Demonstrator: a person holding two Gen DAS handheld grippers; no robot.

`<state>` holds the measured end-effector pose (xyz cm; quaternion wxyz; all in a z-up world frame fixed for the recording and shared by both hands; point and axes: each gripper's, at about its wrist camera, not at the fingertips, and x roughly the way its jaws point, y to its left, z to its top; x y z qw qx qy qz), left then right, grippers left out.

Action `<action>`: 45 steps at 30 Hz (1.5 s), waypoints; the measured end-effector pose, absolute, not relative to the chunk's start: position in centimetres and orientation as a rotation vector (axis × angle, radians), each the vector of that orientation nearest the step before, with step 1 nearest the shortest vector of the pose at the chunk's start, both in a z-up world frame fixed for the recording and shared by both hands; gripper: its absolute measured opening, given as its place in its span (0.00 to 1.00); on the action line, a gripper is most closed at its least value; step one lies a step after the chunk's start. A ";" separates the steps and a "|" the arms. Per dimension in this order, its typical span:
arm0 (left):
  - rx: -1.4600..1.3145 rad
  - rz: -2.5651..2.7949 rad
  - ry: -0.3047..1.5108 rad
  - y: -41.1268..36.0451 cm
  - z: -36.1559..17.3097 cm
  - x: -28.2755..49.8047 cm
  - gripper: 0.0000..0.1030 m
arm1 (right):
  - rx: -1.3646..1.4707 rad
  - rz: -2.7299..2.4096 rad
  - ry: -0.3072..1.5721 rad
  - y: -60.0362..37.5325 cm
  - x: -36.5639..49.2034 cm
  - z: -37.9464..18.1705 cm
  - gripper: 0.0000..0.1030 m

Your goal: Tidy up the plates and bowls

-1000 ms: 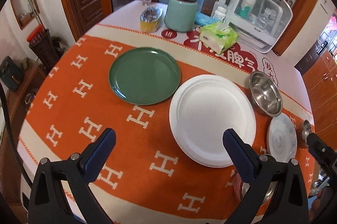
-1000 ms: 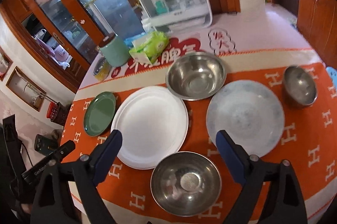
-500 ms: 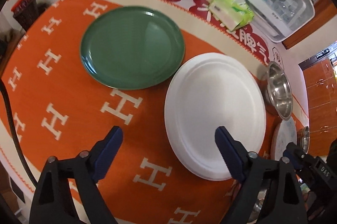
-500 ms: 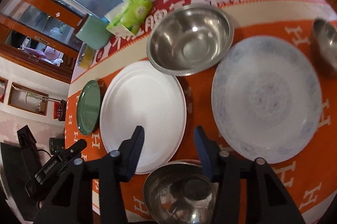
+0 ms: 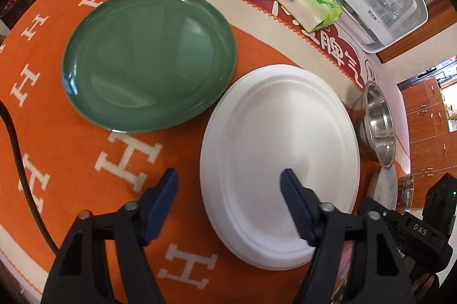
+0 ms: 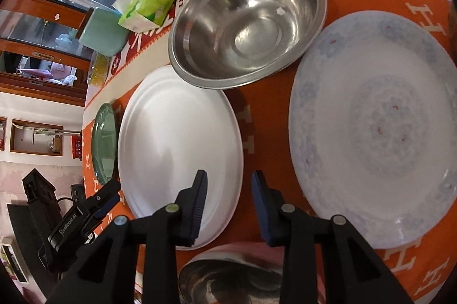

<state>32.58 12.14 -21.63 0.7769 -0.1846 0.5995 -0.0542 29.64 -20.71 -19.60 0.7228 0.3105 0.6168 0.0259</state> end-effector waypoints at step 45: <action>-0.325 -0.143 1.167 12.0 -18.7 31.9 0.37 | 0.662 0.099 1.320 -19.9 29.2 -18.2 0.15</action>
